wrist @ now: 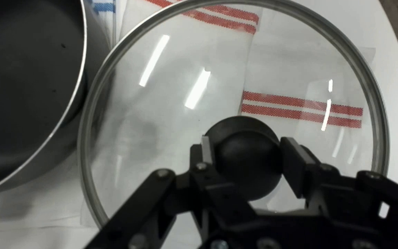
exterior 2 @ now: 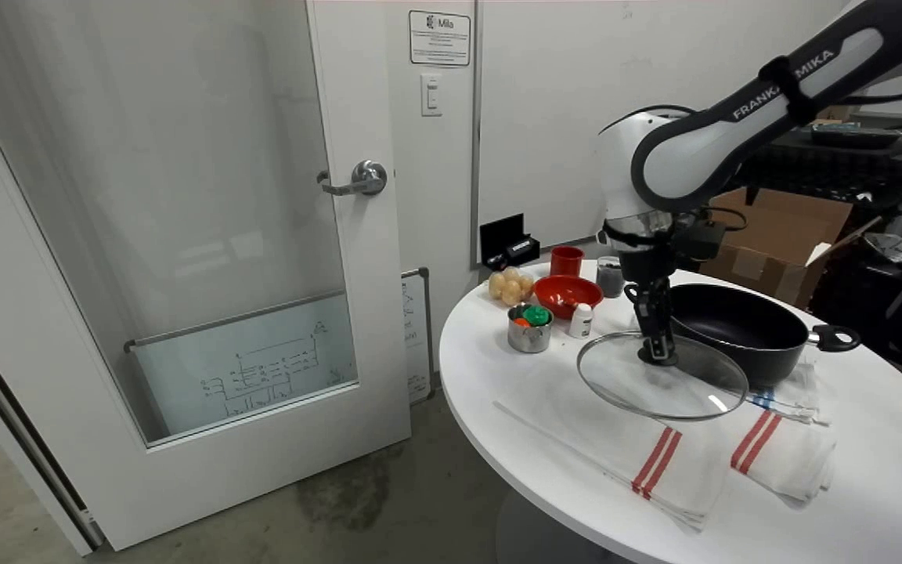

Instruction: Remove the lid from the pot

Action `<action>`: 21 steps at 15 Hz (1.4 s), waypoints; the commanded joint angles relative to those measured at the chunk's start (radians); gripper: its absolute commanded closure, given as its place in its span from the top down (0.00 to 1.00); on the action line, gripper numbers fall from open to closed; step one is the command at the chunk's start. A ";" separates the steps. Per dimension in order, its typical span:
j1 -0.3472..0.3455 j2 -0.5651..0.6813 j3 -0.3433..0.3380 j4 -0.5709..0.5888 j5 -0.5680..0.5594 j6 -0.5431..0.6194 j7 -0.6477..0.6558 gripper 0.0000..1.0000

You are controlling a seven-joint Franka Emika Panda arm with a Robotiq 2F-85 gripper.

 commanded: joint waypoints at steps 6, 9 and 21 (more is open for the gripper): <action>-0.010 0.107 0.013 0.117 0.012 0.010 -0.010 0.25; -0.011 0.107 0.016 0.108 0.015 0.035 -0.010 0.25; -0.009 0.113 0.033 0.064 0.018 0.071 -0.014 0.25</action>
